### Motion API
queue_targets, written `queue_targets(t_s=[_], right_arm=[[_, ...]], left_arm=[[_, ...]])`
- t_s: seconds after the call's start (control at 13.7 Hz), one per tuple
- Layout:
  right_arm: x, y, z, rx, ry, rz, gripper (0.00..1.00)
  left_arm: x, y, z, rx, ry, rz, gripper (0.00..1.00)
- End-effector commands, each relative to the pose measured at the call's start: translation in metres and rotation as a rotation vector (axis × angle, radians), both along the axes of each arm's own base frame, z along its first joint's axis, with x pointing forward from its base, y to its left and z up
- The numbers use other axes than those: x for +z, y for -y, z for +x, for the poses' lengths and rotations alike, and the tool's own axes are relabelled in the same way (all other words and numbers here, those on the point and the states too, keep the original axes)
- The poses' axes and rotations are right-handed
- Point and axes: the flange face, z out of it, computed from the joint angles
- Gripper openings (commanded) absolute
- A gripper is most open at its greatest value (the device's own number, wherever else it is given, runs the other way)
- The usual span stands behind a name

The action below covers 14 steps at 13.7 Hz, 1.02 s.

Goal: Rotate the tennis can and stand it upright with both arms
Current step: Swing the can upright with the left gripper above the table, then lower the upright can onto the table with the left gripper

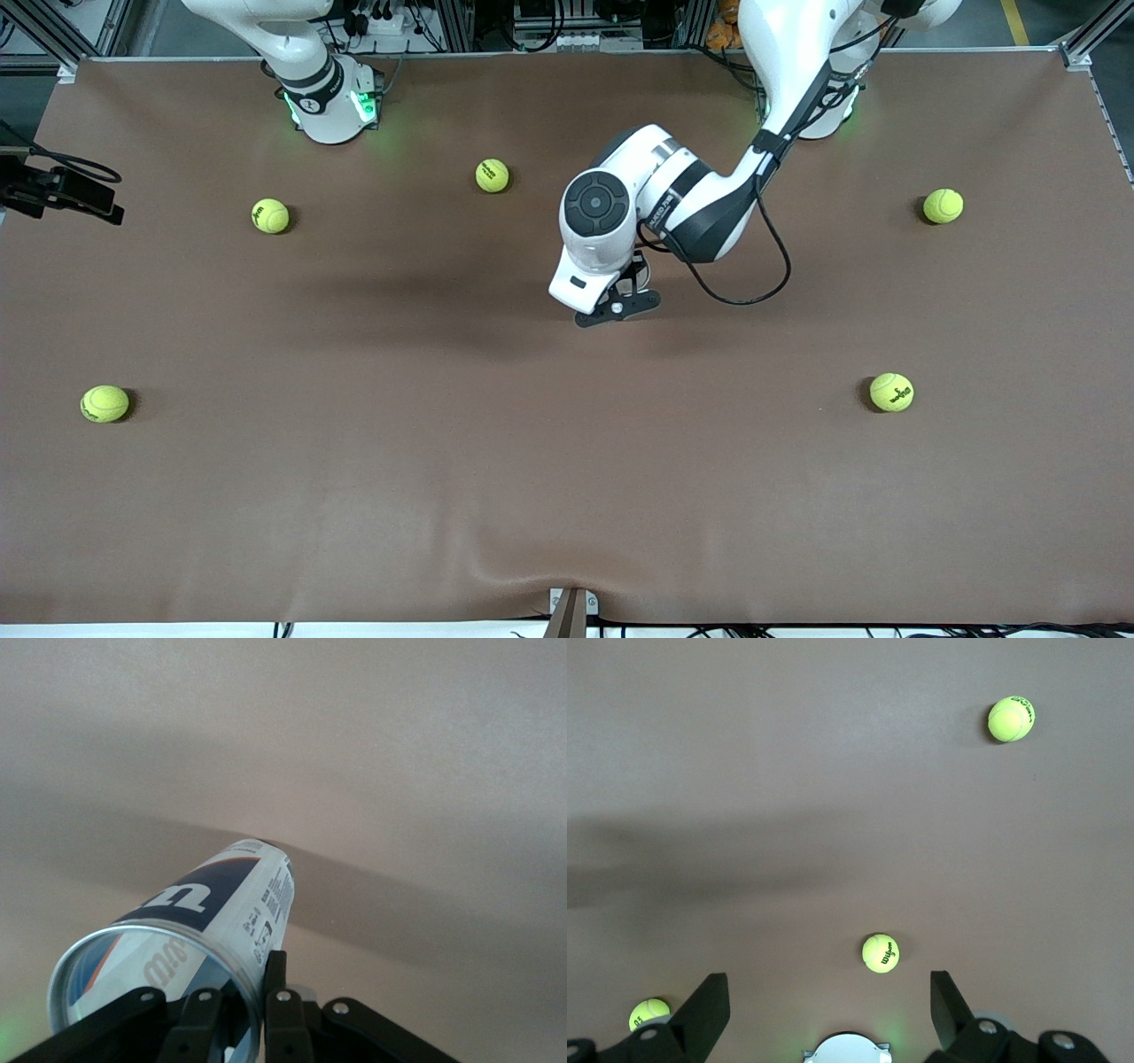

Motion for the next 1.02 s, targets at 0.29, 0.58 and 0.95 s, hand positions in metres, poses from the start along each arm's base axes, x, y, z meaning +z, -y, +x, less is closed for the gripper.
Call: queue_targets(t_s=[0.29, 0.58, 0.95], right_arm=[[0.0016, 0.0019, 0.0004, 0.010, 0.002, 0.000, 1.00], [0.0016, 0.0019, 0.0004, 0.010, 0.002, 0.000, 1.00], [0.0015, 0.0004, 0.0003, 0.012, 0.001, -0.002, 1.00]], left_arm=[[-0.0045, 0.0085, 0.0036, -0.038, 0.046, 0.024, 0.00], [-0.0001, 0.0064, 0.0056, -0.026, 0.047, 0.017, 0.53], [0.0014, 0.0047, 0.0068, -0.021, 0.047, 0.015, 1.00]])
